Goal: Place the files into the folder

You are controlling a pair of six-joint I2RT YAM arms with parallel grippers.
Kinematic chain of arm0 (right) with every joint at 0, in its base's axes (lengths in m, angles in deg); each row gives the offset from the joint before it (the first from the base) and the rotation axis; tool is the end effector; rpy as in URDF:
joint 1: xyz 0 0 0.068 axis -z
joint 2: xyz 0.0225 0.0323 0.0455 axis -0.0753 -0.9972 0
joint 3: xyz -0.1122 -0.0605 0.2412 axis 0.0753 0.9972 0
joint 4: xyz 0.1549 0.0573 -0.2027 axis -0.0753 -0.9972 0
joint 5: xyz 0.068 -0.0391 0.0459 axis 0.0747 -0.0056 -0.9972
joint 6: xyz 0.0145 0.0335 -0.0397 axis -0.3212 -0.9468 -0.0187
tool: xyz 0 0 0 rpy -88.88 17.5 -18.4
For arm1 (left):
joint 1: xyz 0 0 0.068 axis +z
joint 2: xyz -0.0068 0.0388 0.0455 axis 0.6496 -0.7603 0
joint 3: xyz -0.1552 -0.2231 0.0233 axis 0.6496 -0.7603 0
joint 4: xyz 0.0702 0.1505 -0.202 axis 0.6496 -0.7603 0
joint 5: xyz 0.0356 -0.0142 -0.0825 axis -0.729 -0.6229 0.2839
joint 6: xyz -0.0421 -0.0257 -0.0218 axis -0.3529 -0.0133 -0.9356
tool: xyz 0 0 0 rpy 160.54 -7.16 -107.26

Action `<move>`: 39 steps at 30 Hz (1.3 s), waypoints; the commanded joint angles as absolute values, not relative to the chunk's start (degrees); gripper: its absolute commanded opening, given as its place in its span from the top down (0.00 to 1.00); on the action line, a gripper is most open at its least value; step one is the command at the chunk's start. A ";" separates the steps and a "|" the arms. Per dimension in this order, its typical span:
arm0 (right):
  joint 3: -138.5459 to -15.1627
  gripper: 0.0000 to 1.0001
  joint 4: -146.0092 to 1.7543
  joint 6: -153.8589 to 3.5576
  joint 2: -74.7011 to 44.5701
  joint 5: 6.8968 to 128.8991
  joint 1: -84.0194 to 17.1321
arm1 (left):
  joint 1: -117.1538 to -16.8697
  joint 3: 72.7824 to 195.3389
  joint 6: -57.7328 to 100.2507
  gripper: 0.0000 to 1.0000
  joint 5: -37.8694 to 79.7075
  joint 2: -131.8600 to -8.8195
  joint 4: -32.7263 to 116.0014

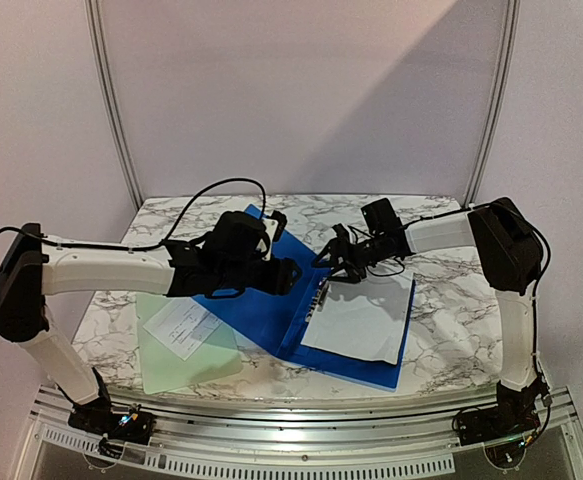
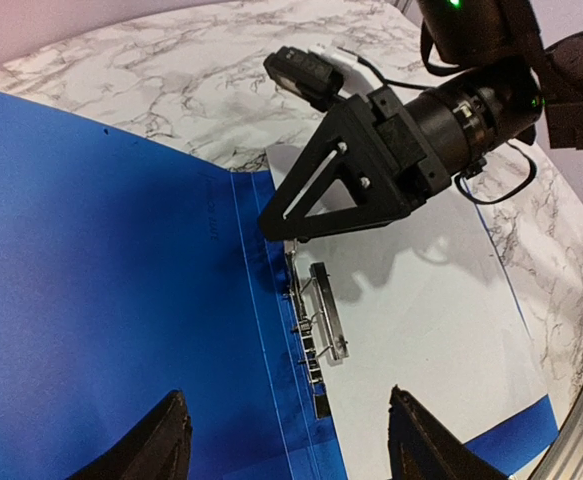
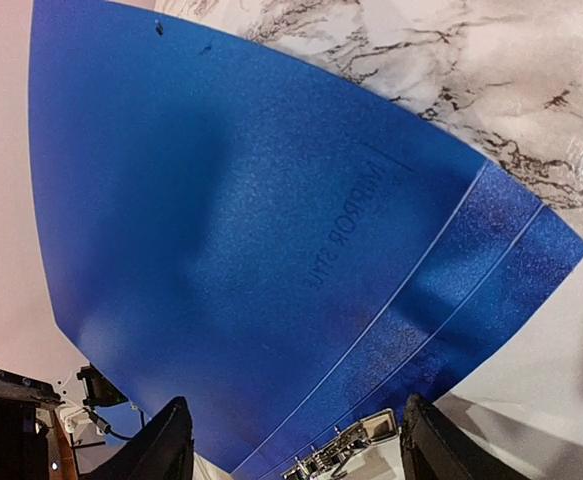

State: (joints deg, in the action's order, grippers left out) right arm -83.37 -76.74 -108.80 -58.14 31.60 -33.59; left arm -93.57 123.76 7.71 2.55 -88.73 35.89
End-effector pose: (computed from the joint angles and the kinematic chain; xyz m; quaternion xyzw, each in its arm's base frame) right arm 0.3875 0.2456 0.1395 -0.0516 0.8727 0.4792 0.0784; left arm 0.2249 -0.2887 0.2348 0.1747 0.8694 -0.2264 0.4029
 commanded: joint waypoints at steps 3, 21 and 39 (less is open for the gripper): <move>-84.63 0.30 -74.46 -110.32 -59.52 29.66 -33.40 | -92.72 122.88 7.76 0.33 2.75 -90.07 37.02; -87.21 0.31 -73.74 -110.97 -57.21 25.39 -34.98 | -92.63 122.89 8.34 0.33 1.68 -90.60 37.07; -92.29 0.25 -88.35 -102.99 -54.60 37.72 -37.14 | -92.19 121.69 8.58 0.34 1.11 -89.20 37.08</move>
State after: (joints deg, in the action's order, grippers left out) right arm -88.79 -80.64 -107.58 -57.71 29.65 -37.73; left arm -93.09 122.77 7.85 1.46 -89.59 36.27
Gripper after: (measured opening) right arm 0.738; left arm 0.664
